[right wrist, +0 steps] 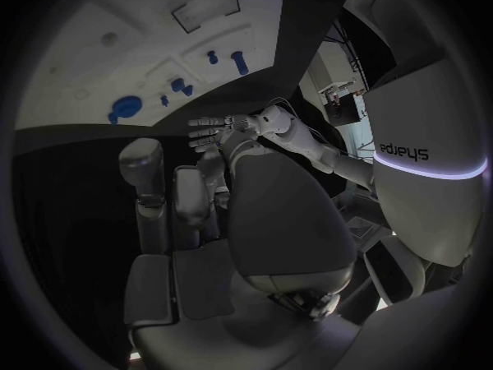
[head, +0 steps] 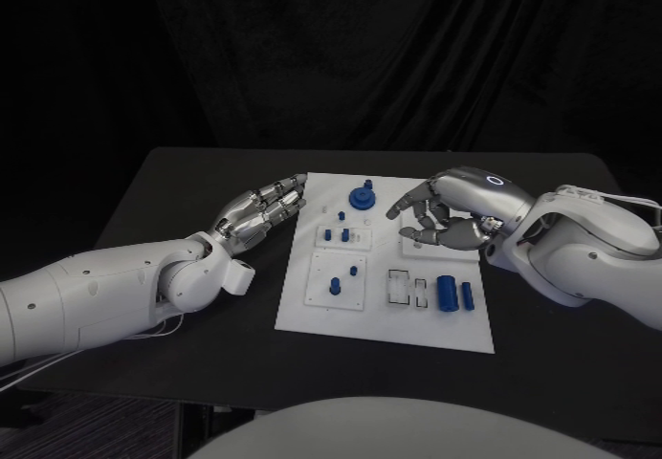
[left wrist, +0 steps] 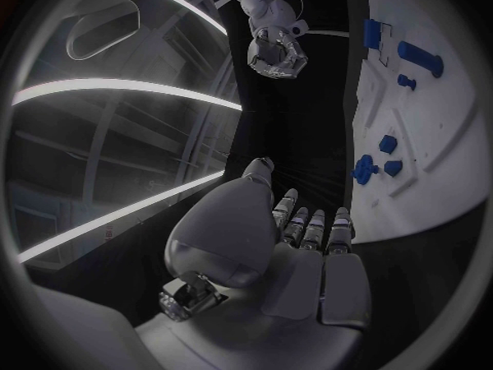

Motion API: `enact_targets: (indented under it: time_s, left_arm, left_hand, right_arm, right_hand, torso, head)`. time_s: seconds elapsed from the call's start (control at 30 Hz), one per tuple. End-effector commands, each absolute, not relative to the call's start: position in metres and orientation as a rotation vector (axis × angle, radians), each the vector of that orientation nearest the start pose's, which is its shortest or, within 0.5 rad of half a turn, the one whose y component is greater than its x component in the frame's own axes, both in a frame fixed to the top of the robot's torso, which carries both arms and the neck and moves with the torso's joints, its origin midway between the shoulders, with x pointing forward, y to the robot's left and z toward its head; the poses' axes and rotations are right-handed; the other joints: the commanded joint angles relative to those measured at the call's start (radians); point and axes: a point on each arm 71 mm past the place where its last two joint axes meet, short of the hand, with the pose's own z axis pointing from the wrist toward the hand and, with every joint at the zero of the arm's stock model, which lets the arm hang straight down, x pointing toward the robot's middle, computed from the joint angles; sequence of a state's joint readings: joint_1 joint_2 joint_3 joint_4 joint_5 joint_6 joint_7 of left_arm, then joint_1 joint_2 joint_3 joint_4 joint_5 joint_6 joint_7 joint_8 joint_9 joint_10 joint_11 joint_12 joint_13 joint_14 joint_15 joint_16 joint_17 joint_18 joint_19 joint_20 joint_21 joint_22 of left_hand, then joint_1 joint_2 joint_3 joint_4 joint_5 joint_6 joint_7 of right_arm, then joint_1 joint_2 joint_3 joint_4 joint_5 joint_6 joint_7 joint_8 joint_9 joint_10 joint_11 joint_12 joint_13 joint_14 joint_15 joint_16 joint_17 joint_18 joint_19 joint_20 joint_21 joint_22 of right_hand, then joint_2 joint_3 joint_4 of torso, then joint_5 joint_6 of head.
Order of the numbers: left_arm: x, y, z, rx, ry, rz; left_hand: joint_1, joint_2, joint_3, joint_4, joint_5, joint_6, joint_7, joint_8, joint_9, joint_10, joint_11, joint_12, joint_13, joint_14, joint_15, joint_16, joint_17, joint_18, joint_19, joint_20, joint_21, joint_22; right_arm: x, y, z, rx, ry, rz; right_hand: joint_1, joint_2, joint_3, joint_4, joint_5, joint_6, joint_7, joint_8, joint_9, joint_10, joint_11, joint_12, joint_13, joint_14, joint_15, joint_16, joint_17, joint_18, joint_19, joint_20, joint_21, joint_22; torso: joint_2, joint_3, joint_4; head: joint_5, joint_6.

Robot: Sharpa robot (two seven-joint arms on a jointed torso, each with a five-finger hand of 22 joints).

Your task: Assemble the parts on the task board

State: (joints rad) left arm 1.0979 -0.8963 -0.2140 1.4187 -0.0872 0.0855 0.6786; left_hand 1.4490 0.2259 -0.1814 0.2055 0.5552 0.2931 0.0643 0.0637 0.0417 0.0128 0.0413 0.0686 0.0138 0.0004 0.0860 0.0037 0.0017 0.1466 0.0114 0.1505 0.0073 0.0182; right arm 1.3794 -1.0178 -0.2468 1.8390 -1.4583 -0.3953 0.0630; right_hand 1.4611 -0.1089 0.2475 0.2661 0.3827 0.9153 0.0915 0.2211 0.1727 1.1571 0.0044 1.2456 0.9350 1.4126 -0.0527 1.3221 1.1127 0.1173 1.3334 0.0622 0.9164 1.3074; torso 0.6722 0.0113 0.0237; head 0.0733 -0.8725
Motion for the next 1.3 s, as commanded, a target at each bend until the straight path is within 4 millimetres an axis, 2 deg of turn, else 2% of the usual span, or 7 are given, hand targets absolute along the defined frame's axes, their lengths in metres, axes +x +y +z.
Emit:
enact_targets:
  time_s: [0.03,0.27,0.3,0.4,0.67,0.9,1.3]
  left_arm:
    - [0.443,0.25,-0.267,-0.975,1.488,-1.839]
    - [0.443,0.252,-0.267,-0.977,1.489,-1.835]
    - [0.443,0.252,-0.267,-0.977,1.49,-1.835]
    - [0.443,0.251,-0.267,-0.977,1.491,-1.837]
    - [0.443,0.249,-0.267,-0.976,1.495,-1.844]
    - [0.444,0.25,-0.268,-0.976,1.496,-1.844]
    - [0.444,0.251,-0.268,-0.978,1.499,-1.844]
  left_hand:
    - [0.003,0.002,0.001,-0.004,0.003,-0.003,-0.006,0.003,-0.001,0.0,0.002,0.004,0.002,0.0,0.006,-0.004,-0.002,-0.011,0.001,0.007,0.003,0.002]
    - [0.003,0.002,0.002,-0.004,0.003,-0.004,-0.006,0.003,-0.001,0.0,0.002,0.004,0.002,0.0,0.006,-0.004,-0.002,-0.011,0.001,0.007,0.003,0.002]
    - [0.003,0.002,0.002,-0.004,0.003,-0.004,-0.006,0.003,-0.001,0.0,0.002,0.004,0.002,0.0,0.006,-0.004,-0.002,-0.011,0.001,0.007,0.003,0.002]
    - [0.003,0.002,0.002,-0.004,0.004,-0.003,-0.006,0.003,-0.001,0.0,0.002,0.005,0.002,0.0,0.006,-0.004,-0.002,-0.011,0.002,0.007,0.003,0.002]
    - [0.003,0.004,0.003,-0.004,0.004,-0.002,-0.003,0.005,-0.001,0.0,0.003,0.004,0.001,0.0,0.008,-0.004,-0.002,-0.01,0.002,0.011,0.003,0.002]
    - [0.003,0.005,0.004,-0.005,0.004,-0.004,-0.002,0.006,-0.001,0.0,0.006,0.005,0.002,0.0,0.01,-0.004,-0.002,-0.008,0.002,0.016,0.003,0.002]
    - [0.003,0.005,0.005,-0.005,0.004,-0.005,-0.002,0.006,-0.001,0.0,0.008,0.005,0.002,0.0,0.011,-0.004,-0.002,-0.007,0.002,0.018,0.003,0.002]
  right_arm:
    - [0.414,-0.202,-0.164,-0.263,1.767,0.786]
    - [0.414,-0.243,-0.181,-0.073,1.954,0.539]
    - [0.413,-0.245,-0.182,-0.062,1.966,0.519]
    - [0.41,-0.252,-0.188,-0.029,2.025,0.443]
    - [0.396,-0.258,-0.207,0.008,2.145,0.319]
    - [0.387,-0.256,-0.22,0.009,2.169,0.266]
    - [0.384,-0.248,-0.227,-0.043,2.128,0.247]
  right_hand:
    - [-0.08,0.011,-0.028,0.022,0.0,0.023,-0.001,0.034,0.024,0.072,-0.007,0.064,0.103,0.02,-0.004,0.025,0.04,-0.009,0.019,-0.005,0.035,0.121]
    - [-0.393,0.074,-0.099,0.025,0.002,0.151,-0.052,0.176,0.143,0.284,-0.034,0.212,0.392,0.124,-0.034,0.173,0.308,-0.045,0.123,-0.034,0.266,0.17]
    - [-0.457,0.098,-0.12,0.002,-0.16,0.169,-0.067,0.199,0.164,0.299,-0.037,0.221,0.412,0.128,-0.041,0.181,0.323,-0.051,0.133,-0.04,0.299,0.177]
    - [-0.497,0.094,-0.137,0.024,-0.178,0.151,-0.071,0.226,0.222,0.368,-0.055,0.276,0.532,0.106,-0.053,0.109,0.193,-0.065,0.159,-0.053,0.383,0.196]
    - [-0.527,0.085,-0.158,0.022,-0.17,0.111,-0.072,0.269,0.327,0.404,-0.051,0.312,0.608,0.115,-0.063,0.113,0.188,-0.088,0.194,-0.064,0.512,0.225]
    - [-0.495,0.079,-0.17,0.018,-0.166,0.024,-0.07,0.34,0.478,0.4,-0.05,0.303,0.595,0.11,-0.064,0.102,0.16,-0.084,0.184,-0.065,0.498,0.219]
    - [-0.461,0.071,-0.173,0.011,-0.168,0.001,-0.071,0.366,0.537,0.406,-0.052,0.312,0.612,0.113,-0.067,0.111,0.169,-0.085,0.185,-0.067,0.506,0.221]
  torso:
    - [0.001,-0.0029,0.0]
    - [0.001,-0.0022,-0.0005]
    - [0.0,-0.0023,-0.0006]
    - [0.0,-0.0009,0.0012]
    - [-0.001,-0.0011,0.0018]
    - [-0.001,0.0,0.0003]
    - [0.0,0.0009,-0.0009]
  head:
    - [-0.003,0.0]
    - [-0.008,0.0]
    - [-0.008,0.0]
    - [-0.013,0.0]
    - [-0.019,0.0]
    - [-0.018,0.0]
    - [-0.018,0.0]
